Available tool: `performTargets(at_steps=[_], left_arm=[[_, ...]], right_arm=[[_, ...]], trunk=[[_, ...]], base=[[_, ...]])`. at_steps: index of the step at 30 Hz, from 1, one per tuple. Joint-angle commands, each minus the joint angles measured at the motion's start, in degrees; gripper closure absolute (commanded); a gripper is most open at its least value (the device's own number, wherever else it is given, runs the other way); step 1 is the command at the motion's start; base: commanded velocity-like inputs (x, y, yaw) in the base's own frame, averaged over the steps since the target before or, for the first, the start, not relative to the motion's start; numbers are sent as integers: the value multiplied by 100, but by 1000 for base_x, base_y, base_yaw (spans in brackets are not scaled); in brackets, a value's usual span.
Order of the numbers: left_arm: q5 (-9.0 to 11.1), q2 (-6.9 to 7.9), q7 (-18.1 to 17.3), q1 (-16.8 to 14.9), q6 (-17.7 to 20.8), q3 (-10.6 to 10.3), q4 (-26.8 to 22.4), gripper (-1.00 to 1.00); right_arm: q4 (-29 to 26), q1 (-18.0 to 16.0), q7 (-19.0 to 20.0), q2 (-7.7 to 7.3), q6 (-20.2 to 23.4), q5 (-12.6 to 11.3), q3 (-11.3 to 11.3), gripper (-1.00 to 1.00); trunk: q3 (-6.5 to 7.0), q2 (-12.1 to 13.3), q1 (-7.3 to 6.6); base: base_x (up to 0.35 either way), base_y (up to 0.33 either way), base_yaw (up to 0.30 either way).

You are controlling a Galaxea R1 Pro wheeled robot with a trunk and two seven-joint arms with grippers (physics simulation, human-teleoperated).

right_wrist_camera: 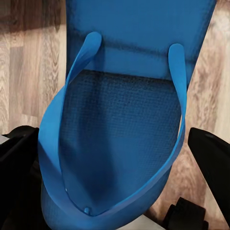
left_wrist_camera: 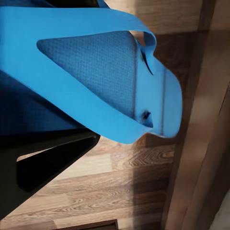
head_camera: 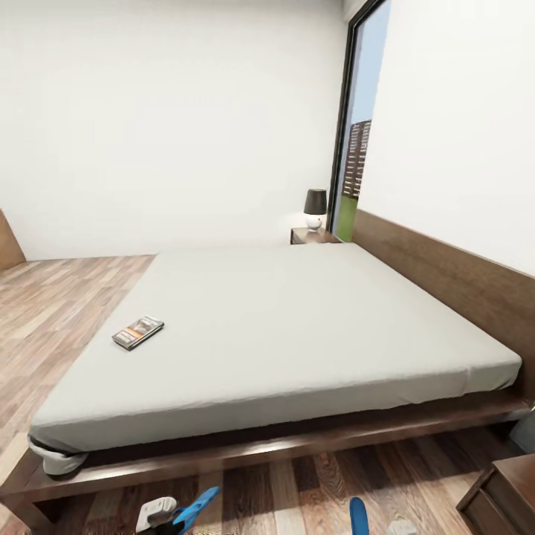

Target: In the bedroom, move the book from the bed onto either nightstand, and place the two sandals side by side next to the bed.

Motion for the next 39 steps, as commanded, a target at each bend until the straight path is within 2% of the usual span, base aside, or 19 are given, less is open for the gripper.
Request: performTargets(at_steps=[1,20,39], left_arm=[[-70,1,-6,-5,-56,31,7,100],[-69,1,-6,-3,-56,31,7,100],[-70,1,-6,-7,-56,31,7,100]], right_arm=[[-13,2,30,-1,55,33,-51,100],[-13,3,32,-1,55,33,-51,100],[-13,1,41,-1,55,33,-51,100]], trunk=[[-6,-3,-1],[-6,-3,-1],[-6,-3,-1]], base=[[0,0,271],[0,0,264],[-11,0,13]])
